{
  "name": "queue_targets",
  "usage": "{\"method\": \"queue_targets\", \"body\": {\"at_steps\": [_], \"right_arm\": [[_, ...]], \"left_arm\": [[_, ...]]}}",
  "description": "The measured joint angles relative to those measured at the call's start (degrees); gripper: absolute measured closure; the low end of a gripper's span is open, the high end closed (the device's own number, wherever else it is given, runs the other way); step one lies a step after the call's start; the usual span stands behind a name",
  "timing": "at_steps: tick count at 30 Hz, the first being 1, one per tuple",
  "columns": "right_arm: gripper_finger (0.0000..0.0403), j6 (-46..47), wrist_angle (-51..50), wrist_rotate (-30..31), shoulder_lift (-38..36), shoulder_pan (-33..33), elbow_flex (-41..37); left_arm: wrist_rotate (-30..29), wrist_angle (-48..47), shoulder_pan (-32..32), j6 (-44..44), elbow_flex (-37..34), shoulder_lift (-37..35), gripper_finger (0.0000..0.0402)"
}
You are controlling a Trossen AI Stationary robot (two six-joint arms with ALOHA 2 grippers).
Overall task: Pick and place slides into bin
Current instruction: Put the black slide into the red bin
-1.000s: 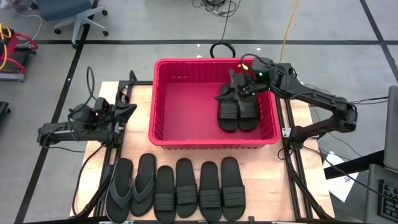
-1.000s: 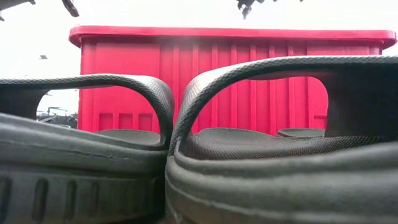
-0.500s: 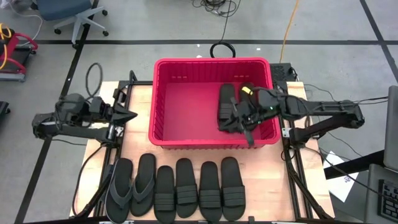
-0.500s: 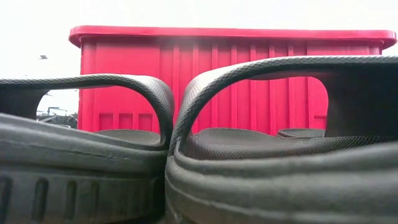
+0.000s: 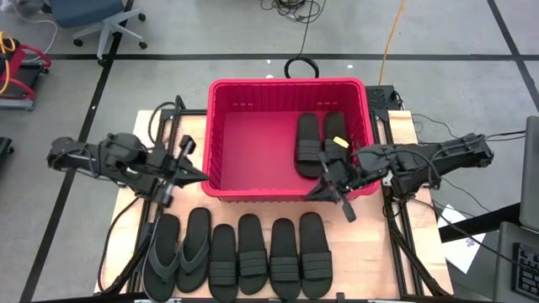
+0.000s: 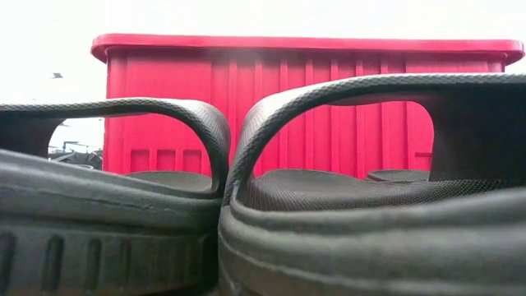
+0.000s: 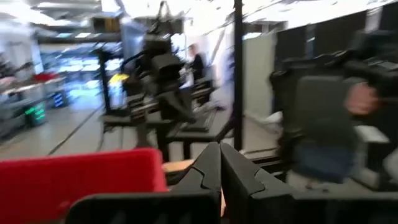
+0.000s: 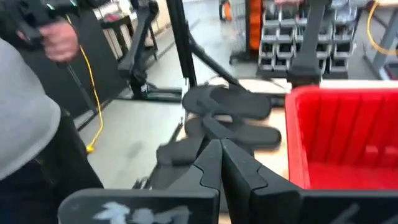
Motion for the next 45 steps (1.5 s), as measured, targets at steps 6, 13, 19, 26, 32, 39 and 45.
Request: {"method": "queue_targets", "body": {"at_steps": [6,13,19,26,32,39,45], "right_arm": [[0.0403,1.9,-4.7,-3.0,-1.8,0.9,0.0],[0.0403,3.1,-4.0,-6.5,-2.9,7.1,-4.1],[0.0403,5.0,3.3,-5.5,-4.6,10.8,-13.6],[0.0403,13.7,15.3,-2.1,-3.4,15.7,-19.1],[0.0403,25.1,18.8,1.4,1.3,21.5,-19.2],[0.0403,33.9,21.8,6.1,10.5,28.1,-17.7],[0.0403,36.5,13.4,14.3,15.3,29.5,-17.2]], "left_arm": [[-9.4,1.3,-6.9,-6.4,5.1,8.1,0.0401],[-11.7,1.2,-11.1,-16.2,11.7,21.2,0.0402],[-10.4,12.9,-14.8,-19.6,15.2,29.1,0.0402],[-10.2,12.2,-17.4,-20.4,17.9,30.6,0.04],[-4.1,12.2,-17.5,-21.0,17.9,30.3,0.0387],[5.0,8.4,-18.4,-24.3,17.9,30.3,0.0381],[3.2,4.6,-20.0,-24.8,17.9,30.3,0.0392]]}}
